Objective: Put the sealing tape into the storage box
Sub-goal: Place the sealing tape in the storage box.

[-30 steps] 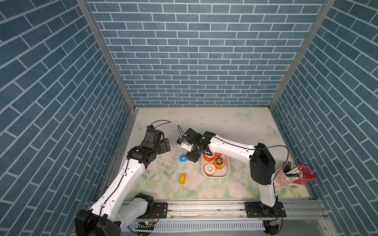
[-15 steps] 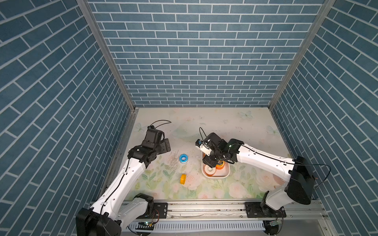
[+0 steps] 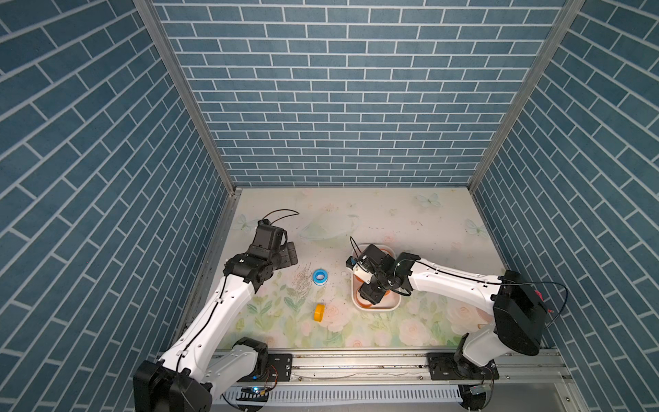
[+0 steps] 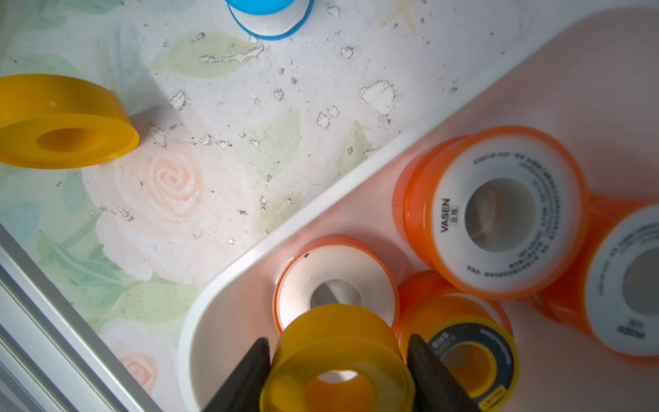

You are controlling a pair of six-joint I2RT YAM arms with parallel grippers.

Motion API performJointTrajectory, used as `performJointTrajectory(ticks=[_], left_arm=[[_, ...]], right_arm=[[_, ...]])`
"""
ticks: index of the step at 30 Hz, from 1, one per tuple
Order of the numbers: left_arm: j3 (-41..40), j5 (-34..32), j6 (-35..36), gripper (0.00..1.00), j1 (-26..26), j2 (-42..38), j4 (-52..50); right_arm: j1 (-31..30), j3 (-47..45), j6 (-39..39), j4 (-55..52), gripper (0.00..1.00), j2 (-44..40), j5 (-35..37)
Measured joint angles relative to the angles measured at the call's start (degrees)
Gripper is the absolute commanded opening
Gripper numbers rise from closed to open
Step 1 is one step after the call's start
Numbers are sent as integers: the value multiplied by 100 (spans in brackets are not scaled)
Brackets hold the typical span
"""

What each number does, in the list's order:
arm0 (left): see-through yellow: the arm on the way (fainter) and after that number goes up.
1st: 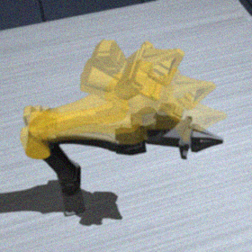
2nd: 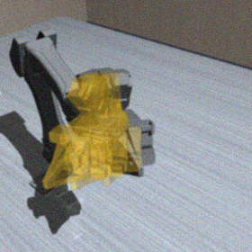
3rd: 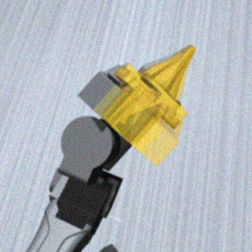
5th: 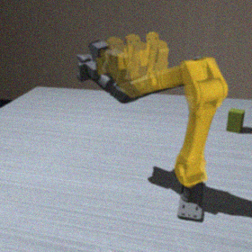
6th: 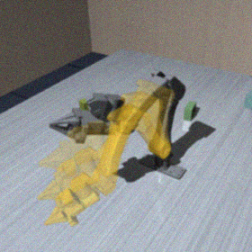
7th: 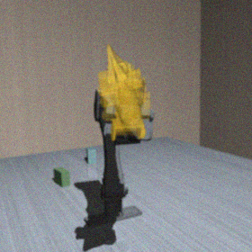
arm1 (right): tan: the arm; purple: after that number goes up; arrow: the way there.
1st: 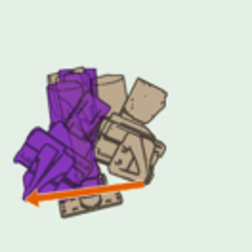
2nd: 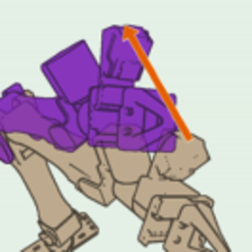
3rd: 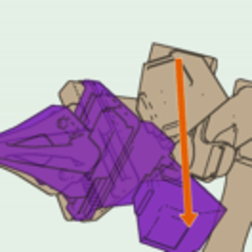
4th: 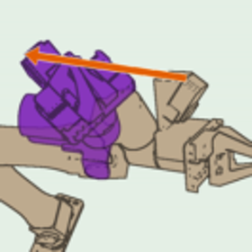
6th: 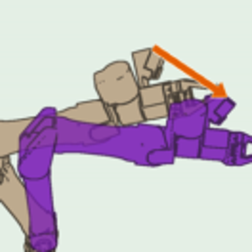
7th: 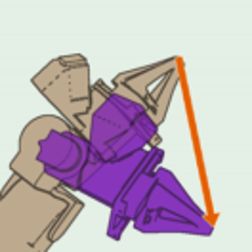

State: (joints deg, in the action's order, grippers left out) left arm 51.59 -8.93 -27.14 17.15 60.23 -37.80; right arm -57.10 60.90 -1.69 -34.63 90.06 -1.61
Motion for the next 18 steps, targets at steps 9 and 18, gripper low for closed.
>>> performJointTrajectory(ticks=[9,18], left_arm=[[0,-2,0,92,0,2,2],[0,-2,-2,93,0,28,2]], right_arm=[[-22,-46,-2,122,49,76,-13],[-22,-61,-2,133,55,208,-13]])
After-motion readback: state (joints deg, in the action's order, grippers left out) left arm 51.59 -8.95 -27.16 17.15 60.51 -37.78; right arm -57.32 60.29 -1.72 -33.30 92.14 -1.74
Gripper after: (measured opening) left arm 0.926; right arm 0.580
